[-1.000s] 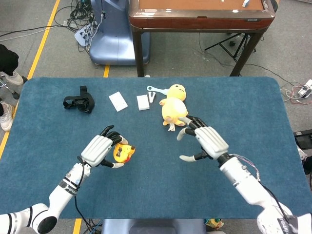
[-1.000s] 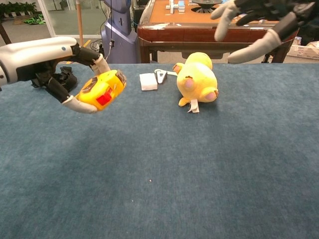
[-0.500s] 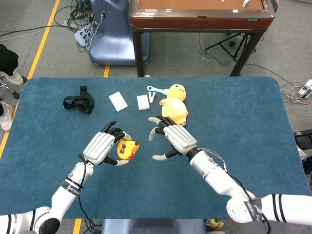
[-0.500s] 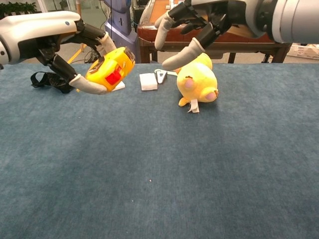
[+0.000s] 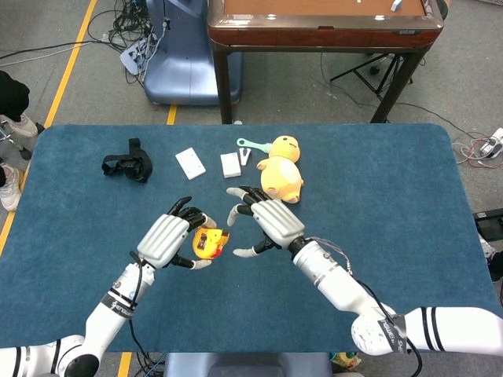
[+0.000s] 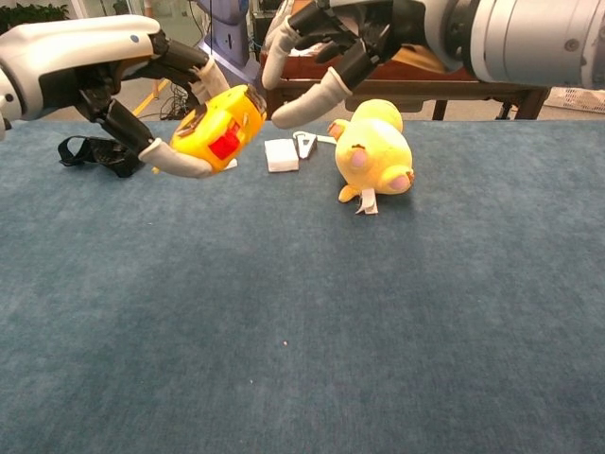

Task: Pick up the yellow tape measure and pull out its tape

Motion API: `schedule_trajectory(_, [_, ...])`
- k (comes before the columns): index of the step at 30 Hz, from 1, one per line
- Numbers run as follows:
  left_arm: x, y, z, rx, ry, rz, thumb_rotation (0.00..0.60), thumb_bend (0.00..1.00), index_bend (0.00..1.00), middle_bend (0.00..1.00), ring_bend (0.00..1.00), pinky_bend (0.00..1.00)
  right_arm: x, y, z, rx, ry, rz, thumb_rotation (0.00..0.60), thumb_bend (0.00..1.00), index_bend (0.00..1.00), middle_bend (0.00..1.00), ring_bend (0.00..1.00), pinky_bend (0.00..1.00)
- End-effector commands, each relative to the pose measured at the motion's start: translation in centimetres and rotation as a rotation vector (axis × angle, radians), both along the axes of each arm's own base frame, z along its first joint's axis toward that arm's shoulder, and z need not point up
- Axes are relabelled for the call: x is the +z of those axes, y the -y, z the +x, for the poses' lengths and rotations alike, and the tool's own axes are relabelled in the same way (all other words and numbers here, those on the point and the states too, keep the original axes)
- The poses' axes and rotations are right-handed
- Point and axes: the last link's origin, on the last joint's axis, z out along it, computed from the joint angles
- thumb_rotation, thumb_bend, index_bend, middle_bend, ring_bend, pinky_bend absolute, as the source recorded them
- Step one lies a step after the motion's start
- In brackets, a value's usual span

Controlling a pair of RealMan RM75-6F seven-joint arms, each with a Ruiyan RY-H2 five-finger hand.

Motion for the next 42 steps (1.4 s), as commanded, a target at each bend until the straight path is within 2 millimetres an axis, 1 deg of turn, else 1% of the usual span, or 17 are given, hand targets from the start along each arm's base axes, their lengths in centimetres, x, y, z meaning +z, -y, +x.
schedule_trajectory(1, [-0.1, 0.0, 0.1, 0.010, 0.010, -0.012, 0.600, 0.14, 0.50, 0.45, 0.22, 0.02, -0.1, 0.0, 0.1, 0.002, 0.003, 0.000, 0.600, 0.21, 0.42, 0.09, 0.00, 0.00])
schedule_trajectory(22, [-0.3, -0.2, 0.2, 0.020, 0.022, -0.025, 0.600, 0.14, 0.50, 0.45, 0.22, 0.02, -1.2, 0.0, 0.7, 0.010, 0.001, 0.019, 0.600, 0.21, 0.42, 0.09, 0.00, 0.00])
schedule_trajectory(33, [-0.1, -0.4, -0.3, 0.033, 0.015, -0.019, 0.600, 0.14, 0.50, 0.45, 0.22, 0.02, -1.2, -0.3, 0.4, 0.002, -0.002, 0.039, 0.600, 0.21, 0.42, 0.09, 0.00, 0.00])
schedule_trajectory(42, [-0.1, -0.6, -0.7, 0.038, 0.003, -0.011, 0.600, 0.14, 0.50, 0.45, 0.22, 0.02, -1.3, -0.5, 0.2, -0.001, 0.000, 0.052, 0.600, 0.21, 0.46, 0.11, 0.00, 0.00])
